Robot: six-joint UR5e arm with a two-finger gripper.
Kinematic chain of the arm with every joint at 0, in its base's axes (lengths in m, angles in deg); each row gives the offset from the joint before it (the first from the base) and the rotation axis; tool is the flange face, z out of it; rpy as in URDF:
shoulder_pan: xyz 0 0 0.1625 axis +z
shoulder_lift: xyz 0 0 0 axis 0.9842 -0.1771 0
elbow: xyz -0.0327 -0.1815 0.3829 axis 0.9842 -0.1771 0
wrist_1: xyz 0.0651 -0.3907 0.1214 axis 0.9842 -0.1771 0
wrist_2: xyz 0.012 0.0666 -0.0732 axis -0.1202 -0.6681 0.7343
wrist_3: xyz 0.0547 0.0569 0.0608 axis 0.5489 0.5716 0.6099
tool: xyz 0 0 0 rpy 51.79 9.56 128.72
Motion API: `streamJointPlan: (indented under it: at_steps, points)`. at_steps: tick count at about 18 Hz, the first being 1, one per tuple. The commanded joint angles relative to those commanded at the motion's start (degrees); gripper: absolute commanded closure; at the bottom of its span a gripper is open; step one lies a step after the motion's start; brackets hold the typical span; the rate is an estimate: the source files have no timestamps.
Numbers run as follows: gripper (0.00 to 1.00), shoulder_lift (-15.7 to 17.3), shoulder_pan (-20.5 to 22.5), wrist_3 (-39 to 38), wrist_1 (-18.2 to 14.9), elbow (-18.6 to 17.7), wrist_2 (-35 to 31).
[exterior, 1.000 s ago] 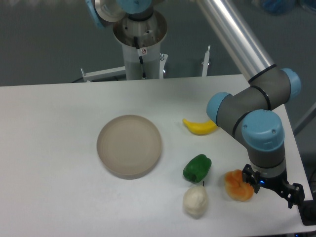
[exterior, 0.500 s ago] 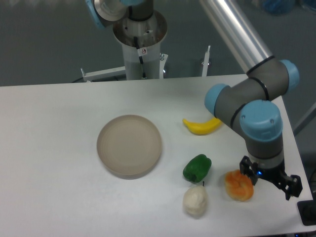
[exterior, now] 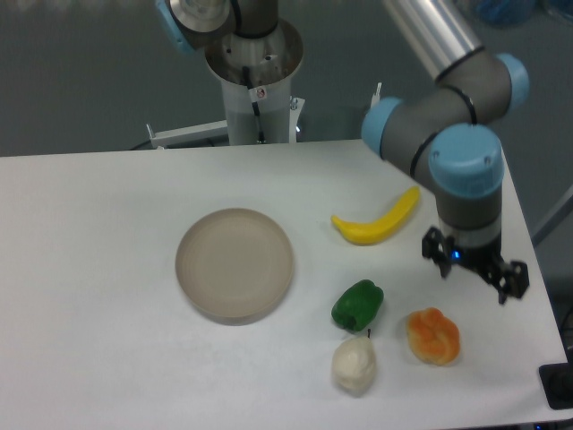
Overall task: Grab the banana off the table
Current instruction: 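Move the open gripper up and over toward the yellow banana, then lower the gripper onto the yellow banana's middle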
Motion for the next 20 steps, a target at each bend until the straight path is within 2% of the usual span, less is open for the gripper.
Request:
streamJointPlan:
  at_steps: [4, 8, 13, 14, 18, 20]
  points:
    - [0.00, 2.20, 2.55, 4.31, -2.38, -5.97, 0.27]
    - [0.00, 3.44, 2.90, 5.11, -2.12, -13.00, 0.44]
    - [0.00, 4.14, 2.99, 4.68, -1.33, -17.84, 0.53]
    - [0.00, 4.23, 2.91, 4.59, -0.63, -18.72, 0.44]
    - [0.00, 4.14, 2.81, 4.50, 5.61, -22.42, 0.53]
    - [0.00, 4.06, 3.08, 4.41, 6.41, -23.30, 0.62]
